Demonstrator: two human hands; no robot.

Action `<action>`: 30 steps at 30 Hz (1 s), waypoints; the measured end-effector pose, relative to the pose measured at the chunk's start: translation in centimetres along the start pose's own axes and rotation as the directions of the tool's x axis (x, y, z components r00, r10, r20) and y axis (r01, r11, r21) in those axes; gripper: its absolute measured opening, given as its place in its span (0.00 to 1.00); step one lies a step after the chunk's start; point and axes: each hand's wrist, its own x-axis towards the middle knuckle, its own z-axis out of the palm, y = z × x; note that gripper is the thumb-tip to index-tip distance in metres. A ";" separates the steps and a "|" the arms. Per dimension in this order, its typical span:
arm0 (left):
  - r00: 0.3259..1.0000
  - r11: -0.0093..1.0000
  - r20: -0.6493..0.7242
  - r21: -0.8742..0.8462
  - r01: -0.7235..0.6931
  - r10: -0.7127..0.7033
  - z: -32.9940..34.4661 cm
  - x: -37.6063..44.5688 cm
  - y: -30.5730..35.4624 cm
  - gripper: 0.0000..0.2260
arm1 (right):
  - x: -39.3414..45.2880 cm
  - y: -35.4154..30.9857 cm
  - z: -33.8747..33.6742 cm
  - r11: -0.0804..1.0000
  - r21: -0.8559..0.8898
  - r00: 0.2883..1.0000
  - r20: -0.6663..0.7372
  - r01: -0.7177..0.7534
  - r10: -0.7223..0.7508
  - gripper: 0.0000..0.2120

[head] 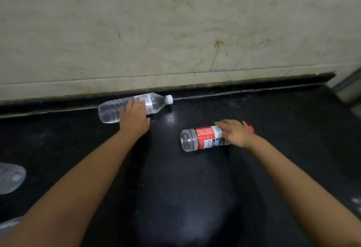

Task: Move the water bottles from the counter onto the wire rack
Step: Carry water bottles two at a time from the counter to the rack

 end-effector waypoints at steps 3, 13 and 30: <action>0.999 0.998 0.010 0.049 0.040 -0.041 0.4 2.6 -0.4 0.23 | -0.1 -1.8 2.5 0.967 0.214 0.949 -0.249 -0.139 0.191 0.18; 0.974 0.969 0.217 0.217 -0.115 0.067 -2.0 0.2 -0.7 0.27 | 0.7 -3.4 1.6 1.000 0.003 0.984 -0.180 0.014 -0.013 0.14; 0.985 0.996 0.157 0.055 0.070 -0.078 2.4 -11.7 3.5 0.36 | -4.2 -5.1 6.8 0.924 0.238 0.916 -0.196 -0.301 0.349 0.41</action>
